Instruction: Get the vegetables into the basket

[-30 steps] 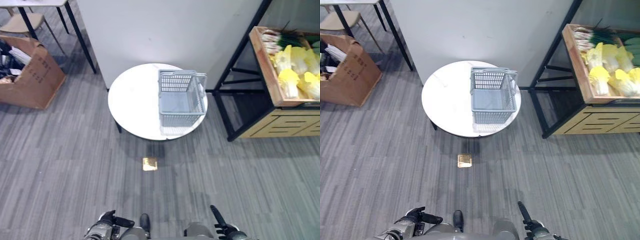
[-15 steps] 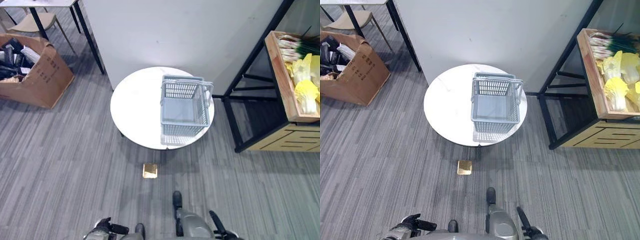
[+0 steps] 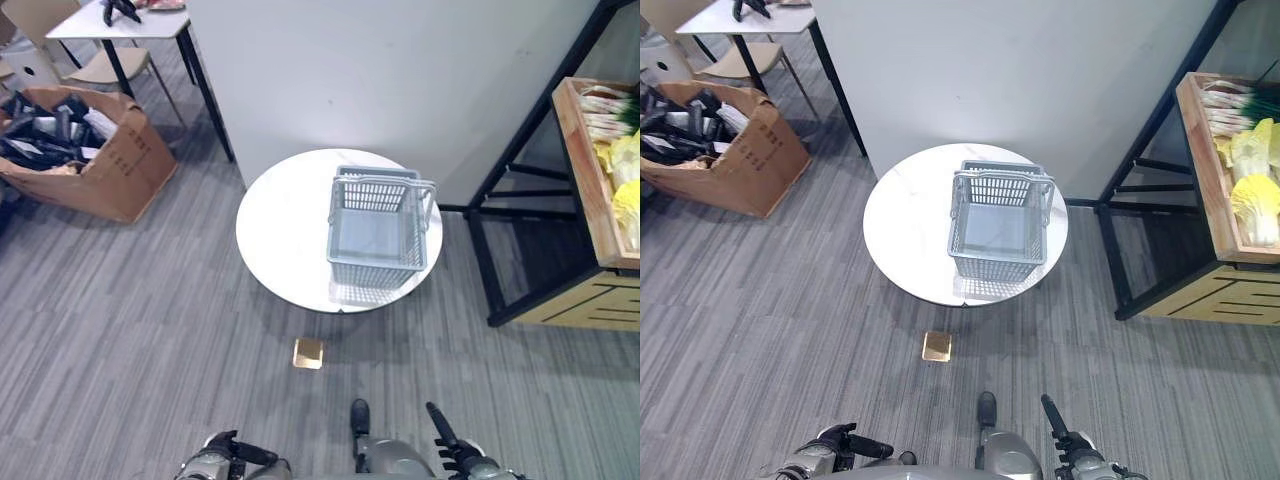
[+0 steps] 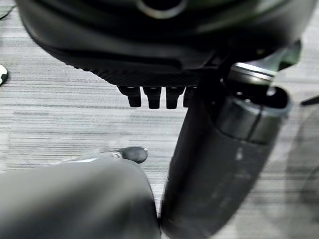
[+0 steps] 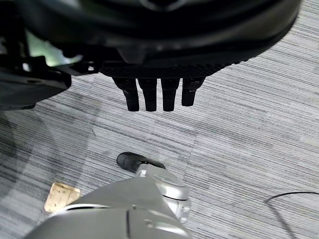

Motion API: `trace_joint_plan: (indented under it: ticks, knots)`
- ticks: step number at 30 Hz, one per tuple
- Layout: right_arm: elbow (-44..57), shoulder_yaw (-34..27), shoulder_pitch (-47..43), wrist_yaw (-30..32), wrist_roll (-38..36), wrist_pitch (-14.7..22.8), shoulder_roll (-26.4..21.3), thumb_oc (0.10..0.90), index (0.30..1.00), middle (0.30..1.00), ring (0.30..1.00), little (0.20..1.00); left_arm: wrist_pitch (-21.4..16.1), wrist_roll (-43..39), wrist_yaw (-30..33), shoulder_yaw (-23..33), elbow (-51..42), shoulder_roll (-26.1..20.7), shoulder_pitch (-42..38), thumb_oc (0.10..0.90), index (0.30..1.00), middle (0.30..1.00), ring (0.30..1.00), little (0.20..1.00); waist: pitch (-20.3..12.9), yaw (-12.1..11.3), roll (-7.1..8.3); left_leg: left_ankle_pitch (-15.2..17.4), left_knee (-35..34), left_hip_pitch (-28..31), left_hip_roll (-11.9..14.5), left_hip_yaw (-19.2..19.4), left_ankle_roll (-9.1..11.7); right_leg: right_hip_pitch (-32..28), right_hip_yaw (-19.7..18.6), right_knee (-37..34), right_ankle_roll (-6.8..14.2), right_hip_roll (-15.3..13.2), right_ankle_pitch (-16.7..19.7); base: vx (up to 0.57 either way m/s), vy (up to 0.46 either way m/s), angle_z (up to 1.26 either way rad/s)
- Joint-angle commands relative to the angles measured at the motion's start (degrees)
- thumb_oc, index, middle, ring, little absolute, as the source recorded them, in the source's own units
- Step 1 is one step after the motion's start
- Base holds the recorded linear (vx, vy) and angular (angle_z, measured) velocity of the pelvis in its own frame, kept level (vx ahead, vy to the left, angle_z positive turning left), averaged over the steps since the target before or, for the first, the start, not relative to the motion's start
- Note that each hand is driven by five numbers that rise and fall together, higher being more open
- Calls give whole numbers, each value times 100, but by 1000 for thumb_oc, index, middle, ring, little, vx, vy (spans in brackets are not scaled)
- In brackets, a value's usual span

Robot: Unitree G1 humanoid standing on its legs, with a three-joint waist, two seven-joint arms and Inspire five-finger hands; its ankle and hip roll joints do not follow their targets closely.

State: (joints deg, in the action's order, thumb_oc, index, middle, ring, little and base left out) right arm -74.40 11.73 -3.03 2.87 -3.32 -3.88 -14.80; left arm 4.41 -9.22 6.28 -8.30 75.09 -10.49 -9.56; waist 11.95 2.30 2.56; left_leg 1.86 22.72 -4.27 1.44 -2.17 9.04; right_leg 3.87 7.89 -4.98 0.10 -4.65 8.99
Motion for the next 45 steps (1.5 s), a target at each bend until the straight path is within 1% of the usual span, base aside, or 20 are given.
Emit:
trace_joint_plan:
  ticks: [1,2,3,5,6,8,13,23,24,25,26,27,28,29,30,31,33,34,41,45]
  knots:
    - [-7,183,-37,75,-171,-32,-274,900,1000,1000,1000,1000,86,-62,50,-109,-54,-60,226,900,1000,1000,1000,1000,182,30,128,-657,-156,-215,140,698,-204,-433,-263,458,364,31,-488,57,-18,14]
    - [-8,183,-35,74,-171,-31,-275,900,1000,1000,1000,1000,86,-62,51,-111,-55,-59,230,900,1000,1000,1000,1000,187,26,126,-644,-147,-207,143,702,-206,-447,-267,450,366,33,-489,191,9,0]
    - [-62,153,29,79,-173,-50,-288,900,1000,1000,1000,1000,98,-1,45,-130,-22,-53,262,900,1000,1000,1000,1000,124,-36,81,-555,-979,-262,208,703,-314,-569,-305,348,423,70,-545,195,22,-26]
    - [-120,185,80,66,-102,-50,-250,900,1000,1000,1000,1000,118,187,36,-191,51,-68,322,900,1000,1000,1000,1000,-6,7,0,-514,-1784,44,200,624,-367,-649,-369,270,463,132,-633,233,41,35]
    - [-119,185,82,66,-102,-50,-250,900,1000,1000,1000,1000,118,187,36,-191,52,-68,323,900,1000,1000,1000,1000,-5,5,1,-519,-1797,54,200,627,-367,-651,-372,269,463,132,-634,157,57,53]
    - [-106,181,89,97,-121,-35,-222,900,1000,1000,1000,1000,128,241,64,-227,43,-54,339,900,1000,1000,1000,1000,-84,26,-57,-551,-2252,330,122,571,-417,-622,-442,268,478,165,-653,91,83,-14]
    - [-32,217,34,94,-156,-38,-173,900,1000,1000,1000,1000,144,305,70,-274,42,-76,346,900,1000,1000,1000,1000,-146,33,-99,-626,-2714,585,134,638,-439,-574,-540,278,507,190,-681,50,62,-33]
    - [229,163,-33,165,-339,23,-117,900,1000,1000,1000,1000,135,360,97,-288,51,-91,375,900,1000,1000,1000,1000,-186,53,-118,-504,-2772,686,107,655,-454,-622,-549,125,634,88,-604,26,35,-2]
    - [464,197,-64,182,-343,62,-110,900,1000,1000,1000,1000,136,377,102,-277,41,-108,387,900,1000,1000,1000,1000,-198,57,-116,-485,-2772,714,104,669,-452,-636,-565,107,646,84,-594,45,38,-3]
    - [1410,206,-77,288,-302,149,-239,900,1000,1000,1000,1000,115,408,153,-225,-59,-156,450,900,1000,1000,1000,1000,-226,66,-105,-459,-2772,754,103,697,-451,-658,-596,87,669,80,-588,46,38,-4]
    - [1431,205,-62,290,-299,136,-242,900,1000,1000,1000,1000,117,410,154,-227,-61,-154,456,900,1000,1000,1000,1000,-224,63,-107,-455,-2772,762,103,699,-451,-665,-599,87,670,80,-591,38,32,-11]
    - [1919,185,-37,337,-250,156,-337,900,1000,1000,1000,1000,110,419,179,-200,-115,-166,491,900,1000,1000,1000,1000,-231,71,-103,-445,-2772,784,108,719,-449,-673,-617,85,680,77,-590,23,31,-13]
    - [3088,123,12,436,78,210,-654,900,1000,1000,1000,1000,113,486,230,-114,-225,-188,602,900,1000,1000,1000,1000,-238,87,-93,-424,-2772,824,112,744,-448,-688,-642,79,701,77,-581,22,31,-12]
    - [3095,122,17,436,79,207,-657,900,1000,1000,1000,1000,113,486,231,-114,-226,-185,604,900,1000,1000,1000,1000,-239,87,-96,-424,-2772,826,112,744,-448,-689,-643,79,701,77,-582,13,40,-5]
    - [3708,-17,-78,576,229,265,-874,900,1000,1000,1000,1000,114,529,274,-64,-237,-169,648,900,1000,1000,1000,1000,-246,89,-77,-404,-2772,860,118,765,-449,-709,-664,73,712,70,-568,-1,19,-4]
    - [3717,-20,-73,576,231,258,-876,900,1000,1000,1000,1000,114,529,274,-65,-236,-167,647,900,1000,1000,1000,1000,-243,87,-78,-403,-2772,864,119,766,-449,-712,-665,74,712,70,-569,1,24,-5]
    - [4601,-164,-306,661,589,298,-1222,900,1000,1000,1000,1000,146,588,292,34,-189,-159,686,900,1000,1000,1000,1000,-275,67,-42,-376,-2772,904,122,771,-458,-739,-680,64,723,67,-561,6,18,-5]
    - [4616,-169,-299,657,592,288,-1225,900,1000,1000,1000,1000,146,589,292,34,-188,-156,685,900,1000,1000,1000,1000,-272,66,-45,-375,-2772,907,122,771,-458,-742,-680,65,723,67,-562,10,15,-4]
    - [6314,-507,-606,676,903,346,-1587,900,1000,1000,1000,1000,253,611,289,231,-137,-110,825,900,1000,1000,1000,1000,-405,-31,47,-315,-2772,999,129,744,-480,-845,-664,47,713,67,-593,6,2,-2]
    - [6441,-331,-1120,679,1005,345,-1688,900,1000,1000,1000,1000,260,628,298,179,-134,-112,902,900,1000,1000,1000,1000,-459,-139,80,-299,-2772,1023,126,720,-479,-907,-614,24,716,55,-606,11,3,2]
